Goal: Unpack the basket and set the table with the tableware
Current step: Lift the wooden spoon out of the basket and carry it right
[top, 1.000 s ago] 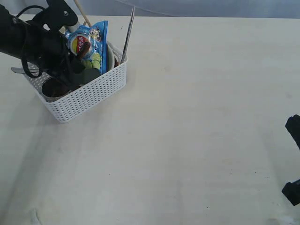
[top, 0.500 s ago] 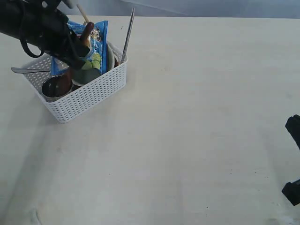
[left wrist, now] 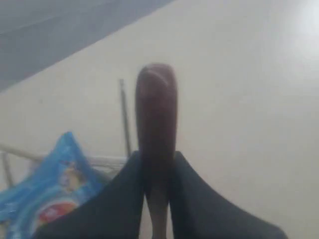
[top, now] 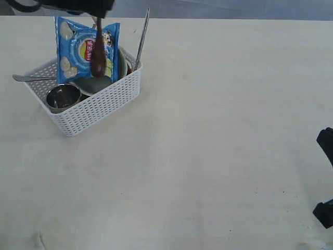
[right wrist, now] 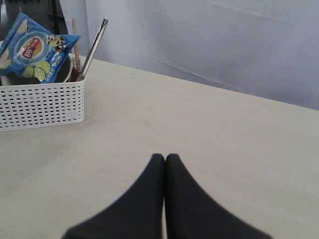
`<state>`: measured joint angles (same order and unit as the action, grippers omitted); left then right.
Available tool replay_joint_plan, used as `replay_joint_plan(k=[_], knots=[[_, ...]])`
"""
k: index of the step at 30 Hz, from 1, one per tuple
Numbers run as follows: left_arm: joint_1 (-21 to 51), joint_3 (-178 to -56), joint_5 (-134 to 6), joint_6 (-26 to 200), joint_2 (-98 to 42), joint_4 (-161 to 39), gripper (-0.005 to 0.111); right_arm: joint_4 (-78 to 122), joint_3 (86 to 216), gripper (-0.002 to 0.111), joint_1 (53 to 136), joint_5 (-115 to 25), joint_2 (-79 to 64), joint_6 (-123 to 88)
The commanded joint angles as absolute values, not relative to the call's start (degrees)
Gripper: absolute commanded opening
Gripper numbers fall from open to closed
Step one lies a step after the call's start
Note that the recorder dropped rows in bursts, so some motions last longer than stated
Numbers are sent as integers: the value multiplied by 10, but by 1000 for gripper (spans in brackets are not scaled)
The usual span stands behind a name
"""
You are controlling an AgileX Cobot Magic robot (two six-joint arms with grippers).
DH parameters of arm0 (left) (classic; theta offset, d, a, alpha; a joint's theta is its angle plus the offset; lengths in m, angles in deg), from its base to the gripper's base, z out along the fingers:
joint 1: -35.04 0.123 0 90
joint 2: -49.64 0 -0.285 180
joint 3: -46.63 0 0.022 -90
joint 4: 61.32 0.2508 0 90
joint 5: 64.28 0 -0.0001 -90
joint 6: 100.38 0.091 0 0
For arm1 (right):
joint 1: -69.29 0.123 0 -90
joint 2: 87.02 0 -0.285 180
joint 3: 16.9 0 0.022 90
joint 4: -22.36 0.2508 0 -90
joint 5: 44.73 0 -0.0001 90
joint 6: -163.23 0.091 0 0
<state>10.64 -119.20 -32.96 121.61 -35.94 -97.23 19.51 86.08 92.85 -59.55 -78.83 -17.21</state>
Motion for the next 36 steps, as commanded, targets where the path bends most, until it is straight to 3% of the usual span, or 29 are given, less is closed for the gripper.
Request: replay_joint_plan(k=[1,6,15,23,31,36], knots=[[-25,-1195,-351,1052,-362,-884,0,195,859,0,929,-592,-792,-174],[-131,-1195,-392,915,-390,-811,0,195,859,0,929,-592,-792,-174],[-245,-1198,-454,832,-486,-812,0,150,859,0,929,-558,-792,-222],[-260,-1245,-447,826,-515,-811,0,167,859,0,929,-506,-792,-210],[-260,-1252,-468,792,-528,-811,0,620,859,0,929,-427,-792,56],[-260,-1252,-468,781,-539,-812,0,660,859,0,929,-415,-792,53]])
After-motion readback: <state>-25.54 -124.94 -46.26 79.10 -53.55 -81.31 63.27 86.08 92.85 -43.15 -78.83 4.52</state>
